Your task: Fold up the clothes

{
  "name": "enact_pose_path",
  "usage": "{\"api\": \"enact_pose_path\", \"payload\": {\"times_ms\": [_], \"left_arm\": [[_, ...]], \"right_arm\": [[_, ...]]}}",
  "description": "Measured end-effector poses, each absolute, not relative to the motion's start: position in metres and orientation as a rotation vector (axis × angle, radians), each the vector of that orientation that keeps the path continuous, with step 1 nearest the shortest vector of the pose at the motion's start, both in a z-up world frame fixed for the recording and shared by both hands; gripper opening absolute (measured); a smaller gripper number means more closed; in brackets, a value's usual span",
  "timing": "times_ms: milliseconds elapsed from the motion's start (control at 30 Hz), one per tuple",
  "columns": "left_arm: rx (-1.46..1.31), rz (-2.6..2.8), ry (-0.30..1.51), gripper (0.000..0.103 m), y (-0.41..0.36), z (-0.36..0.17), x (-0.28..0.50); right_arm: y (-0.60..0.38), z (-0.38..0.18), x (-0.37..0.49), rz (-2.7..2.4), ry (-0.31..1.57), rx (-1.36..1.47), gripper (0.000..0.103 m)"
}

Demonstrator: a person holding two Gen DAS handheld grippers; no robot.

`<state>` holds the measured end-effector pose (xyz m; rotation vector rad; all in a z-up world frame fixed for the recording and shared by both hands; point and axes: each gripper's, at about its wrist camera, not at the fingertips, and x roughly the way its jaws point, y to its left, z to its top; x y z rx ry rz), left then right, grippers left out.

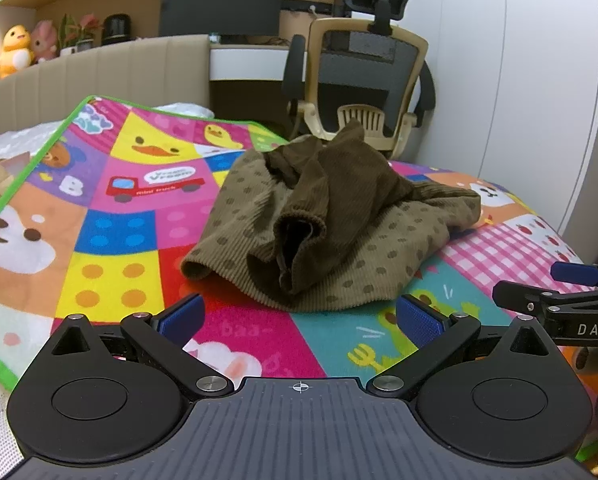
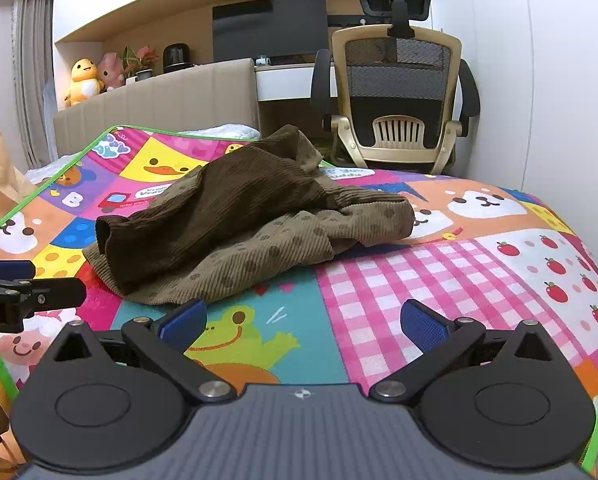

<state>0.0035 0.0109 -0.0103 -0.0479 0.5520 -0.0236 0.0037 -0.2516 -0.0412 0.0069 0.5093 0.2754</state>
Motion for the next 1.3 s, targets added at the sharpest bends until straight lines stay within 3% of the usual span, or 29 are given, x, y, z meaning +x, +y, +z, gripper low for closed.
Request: {"api": "enact_pose_path", "payload": {"times_ms": [1033, 1300], "left_arm": [[-0.042, -0.033, 0.579, 0.103, 0.01, -0.013, 0.007], [-0.048, -0.082, 0.583, 0.103, 0.03, 0.02, 0.049]], "right_arm": [[-0.253, -0.047, 0.007, 0.28, 0.535, 0.009, 0.103], [-0.266, -0.04, 0.056, 0.32, 0.615, 0.052, 0.103]]}}
